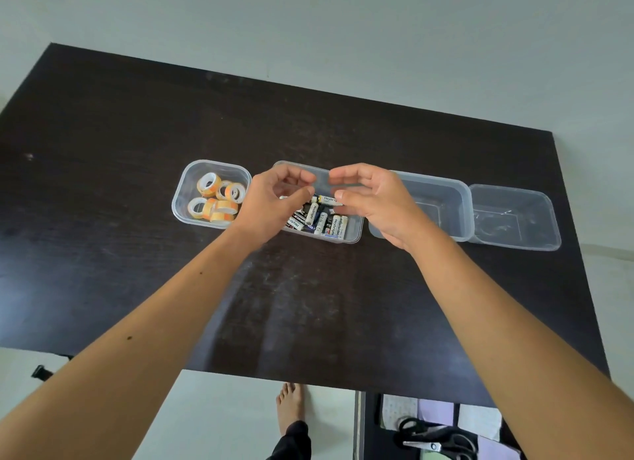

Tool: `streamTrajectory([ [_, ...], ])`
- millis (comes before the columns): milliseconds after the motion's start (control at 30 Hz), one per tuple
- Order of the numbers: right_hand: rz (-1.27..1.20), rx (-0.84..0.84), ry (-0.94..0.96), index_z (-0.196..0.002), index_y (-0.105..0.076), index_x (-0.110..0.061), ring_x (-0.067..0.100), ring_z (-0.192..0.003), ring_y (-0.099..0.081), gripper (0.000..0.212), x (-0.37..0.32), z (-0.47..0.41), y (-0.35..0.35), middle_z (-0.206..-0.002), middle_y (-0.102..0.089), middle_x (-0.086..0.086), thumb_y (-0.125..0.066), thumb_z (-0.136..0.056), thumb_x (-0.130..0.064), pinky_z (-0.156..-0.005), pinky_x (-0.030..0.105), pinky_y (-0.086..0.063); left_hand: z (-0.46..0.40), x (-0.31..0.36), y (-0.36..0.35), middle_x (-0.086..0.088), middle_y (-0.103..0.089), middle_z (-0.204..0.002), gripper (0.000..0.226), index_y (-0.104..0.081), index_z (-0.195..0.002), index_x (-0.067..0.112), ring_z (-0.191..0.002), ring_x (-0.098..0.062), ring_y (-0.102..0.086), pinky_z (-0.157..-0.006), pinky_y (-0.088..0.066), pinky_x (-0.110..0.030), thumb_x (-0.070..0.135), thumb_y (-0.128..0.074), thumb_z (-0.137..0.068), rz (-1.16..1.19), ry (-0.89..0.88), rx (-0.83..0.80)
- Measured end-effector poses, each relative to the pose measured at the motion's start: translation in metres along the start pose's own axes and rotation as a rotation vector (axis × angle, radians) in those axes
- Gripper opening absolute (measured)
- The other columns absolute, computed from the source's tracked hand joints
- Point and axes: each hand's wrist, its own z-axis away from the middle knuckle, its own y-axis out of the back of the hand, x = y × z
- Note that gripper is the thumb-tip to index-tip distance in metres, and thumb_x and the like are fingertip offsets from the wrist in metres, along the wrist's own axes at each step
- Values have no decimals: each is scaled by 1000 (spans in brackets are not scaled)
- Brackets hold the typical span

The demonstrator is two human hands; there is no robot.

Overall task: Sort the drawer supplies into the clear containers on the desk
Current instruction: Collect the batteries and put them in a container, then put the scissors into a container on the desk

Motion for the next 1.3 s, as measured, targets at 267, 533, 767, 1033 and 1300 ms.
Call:
streamTrajectory([
  [267,20,-6,42,-122,-73,-11,20,-111,-76,31,-3,33,13,-123,-76,4,-74,-95,2,-92,36,-64,28,16,-9,0,-74,-96,15,-75,-102,24,-89,-19,-67,-93,-58,-57,13,-78,-91,88,-33,1],
  [533,-15,-4,41,-120,-74,-13,25,-111,-76,27,21,104,49,-119,-77,9,-74,-95,-1,-97,46,-63,88,17,-59,0,-73,-96,15,-73,-103,17,-91,-21,-68,-91,-61,-49,7,-78,-92,163,35,-6],
  [767,-19,-21,12,-122,-74,-12,27,-110,-76,30,73,182,92,-117,-78,9,-75,-94,0,-95,44,-63,158,8,-129,-4,-74,-92,18,-74,-106,12,-88,-23,-69,-91,-60,-50,3,-79,-91,190,94,-101],
  [1033,60,-103,-62,-121,-74,-16,25,-106,-76,28,147,271,132,-113,-79,4,-76,-95,-6,-97,41,-62,247,-30,-203,-6,-82,-106,20,-80,-110,12,-101,-19,-77,-102,-58,-34,10,-80,-91,110,256,-215],
  [1300,171,-130,-219,-109,-79,-24,17,-106,-74,18,247,327,145,-110,-81,-8,-77,-95,-12,-104,44,-58,302,-91,-257,15,-81,-102,25,-78,-105,34,-96,-7,-76,-94,-59,-26,15,-83,-90,-116,334,-358],
])
